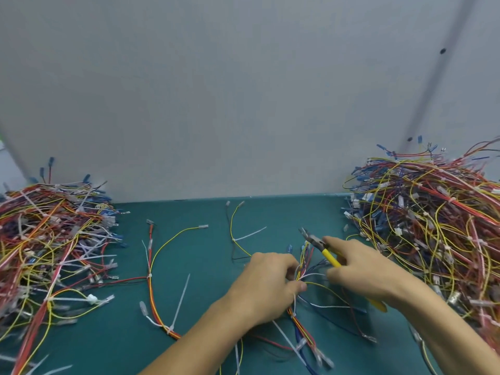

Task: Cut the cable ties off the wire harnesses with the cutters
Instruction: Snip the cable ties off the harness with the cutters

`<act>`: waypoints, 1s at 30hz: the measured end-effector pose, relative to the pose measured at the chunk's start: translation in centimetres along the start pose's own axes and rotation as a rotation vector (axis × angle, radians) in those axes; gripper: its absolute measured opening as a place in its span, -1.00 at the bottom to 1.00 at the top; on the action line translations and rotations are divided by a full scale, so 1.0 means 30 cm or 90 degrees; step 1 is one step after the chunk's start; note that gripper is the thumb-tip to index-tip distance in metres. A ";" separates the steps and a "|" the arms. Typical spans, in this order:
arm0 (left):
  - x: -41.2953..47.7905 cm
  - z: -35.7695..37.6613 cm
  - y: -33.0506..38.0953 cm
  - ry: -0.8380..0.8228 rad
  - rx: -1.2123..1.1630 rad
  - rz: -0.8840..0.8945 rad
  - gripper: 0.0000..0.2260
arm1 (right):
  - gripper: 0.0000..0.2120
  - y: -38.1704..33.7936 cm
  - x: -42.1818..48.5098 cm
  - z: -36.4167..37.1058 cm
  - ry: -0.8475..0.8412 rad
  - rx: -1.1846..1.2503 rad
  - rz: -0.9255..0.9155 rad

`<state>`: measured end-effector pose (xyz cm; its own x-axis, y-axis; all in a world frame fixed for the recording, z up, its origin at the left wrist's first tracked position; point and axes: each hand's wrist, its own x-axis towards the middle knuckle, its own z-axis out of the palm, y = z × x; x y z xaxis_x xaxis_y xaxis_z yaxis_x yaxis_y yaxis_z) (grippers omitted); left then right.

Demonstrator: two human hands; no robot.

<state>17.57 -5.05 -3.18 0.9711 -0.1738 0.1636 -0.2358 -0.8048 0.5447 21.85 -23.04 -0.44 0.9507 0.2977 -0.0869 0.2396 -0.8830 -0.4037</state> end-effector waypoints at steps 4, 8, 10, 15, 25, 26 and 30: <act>0.020 0.051 -0.015 0.030 -0.064 -0.056 -0.91 | -0.75 0.028 -0.022 0.005 0.032 -0.052 -0.007; 0.015 0.069 -0.045 0.053 -0.099 -0.078 -0.98 | -0.89 0.064 -0.034 0.007 0.046 -0.086 -0.049; 0.014 0.072 -0.053 0.056 -0.120 -0.083 -0.97 | -0.84 0.074 -0.036 0.012 0.041 -0.094 -0.070; 0.005 0.074 -0.077 0.075 -0.192 -0.082 -0.84 | -0.77 0.073 -0.037 0.034 0.044 -0.112 -0.141; -0.005 0.072 -0.096 0.134 -0.328 -0.092 -0.84 | -0.82 0.010 -0.063 0.076 0.128 -0.125 -0.092; -0.006 0.070 -0.098 0.139 -0.339 -0.096 -0.85 | -0.79 0.013 -0.069 0.068 0.121 -0.177 -0.098; -0.004 0.070 -0.096 0.142 -0.323 -0.097 -0.85 | -0.71 0.003 -0.081 0.054 0.099 -0.302 -0.121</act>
<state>18.21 -3.92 -6.50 0.9772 0.0917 0.1916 -0.1349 -0.4287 0.8933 19.24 -23.27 -1.73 0.8913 0.4426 0.0982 0.4387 -0.8966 0.0597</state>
